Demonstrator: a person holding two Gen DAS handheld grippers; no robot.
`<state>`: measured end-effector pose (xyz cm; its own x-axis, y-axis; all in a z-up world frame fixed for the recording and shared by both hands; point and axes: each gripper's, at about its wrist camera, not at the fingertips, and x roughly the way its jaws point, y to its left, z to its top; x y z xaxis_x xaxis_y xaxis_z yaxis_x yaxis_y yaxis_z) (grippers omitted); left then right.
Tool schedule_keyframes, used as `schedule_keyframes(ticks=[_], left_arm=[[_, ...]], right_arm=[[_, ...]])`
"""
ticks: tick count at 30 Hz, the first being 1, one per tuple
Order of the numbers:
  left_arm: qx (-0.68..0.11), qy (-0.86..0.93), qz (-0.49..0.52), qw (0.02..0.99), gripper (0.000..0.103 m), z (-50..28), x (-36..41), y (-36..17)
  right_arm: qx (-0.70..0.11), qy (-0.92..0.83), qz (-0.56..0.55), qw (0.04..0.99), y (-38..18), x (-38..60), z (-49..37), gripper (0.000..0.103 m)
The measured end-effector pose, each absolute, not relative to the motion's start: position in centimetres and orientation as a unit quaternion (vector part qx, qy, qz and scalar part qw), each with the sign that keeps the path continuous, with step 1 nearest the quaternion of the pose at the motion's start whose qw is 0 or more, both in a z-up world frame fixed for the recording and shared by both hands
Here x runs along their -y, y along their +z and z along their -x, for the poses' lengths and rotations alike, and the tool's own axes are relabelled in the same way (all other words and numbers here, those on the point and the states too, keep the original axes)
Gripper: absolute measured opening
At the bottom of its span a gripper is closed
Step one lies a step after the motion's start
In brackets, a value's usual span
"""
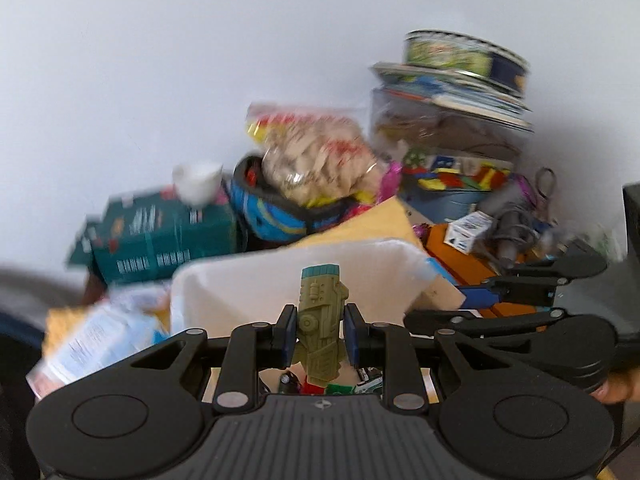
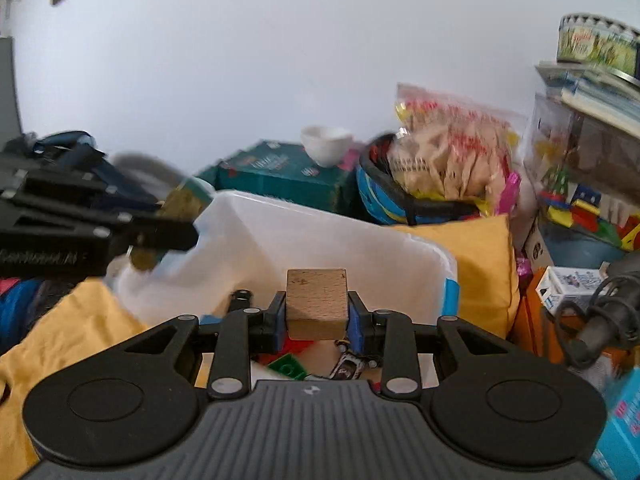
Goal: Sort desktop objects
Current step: 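Carry the tank and cube over the white bin and open both tools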
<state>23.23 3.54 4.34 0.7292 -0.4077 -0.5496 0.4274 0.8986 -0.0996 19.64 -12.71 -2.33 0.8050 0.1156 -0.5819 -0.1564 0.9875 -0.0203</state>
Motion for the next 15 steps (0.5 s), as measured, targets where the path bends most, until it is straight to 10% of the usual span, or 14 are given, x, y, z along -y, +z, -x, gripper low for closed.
schedule_keyframes(ticks=[6, 15], left_arm=[[-0.349, -0.196, -0.021, 0.916, 0.030, -25.8, -3.3, -0.7], [-0.335, -0.185, 0.014, 0.924, 0.067, -21.8, -5.0, 0.7]], right_arm=[[-0.345, 0.057, 0.029, 0.936, -5.3, 13.0, -22.2, 0.038], [-0.307, 0.078, 0.024, 0.948, -3.9, 13.6, -19.9, 0.060]])
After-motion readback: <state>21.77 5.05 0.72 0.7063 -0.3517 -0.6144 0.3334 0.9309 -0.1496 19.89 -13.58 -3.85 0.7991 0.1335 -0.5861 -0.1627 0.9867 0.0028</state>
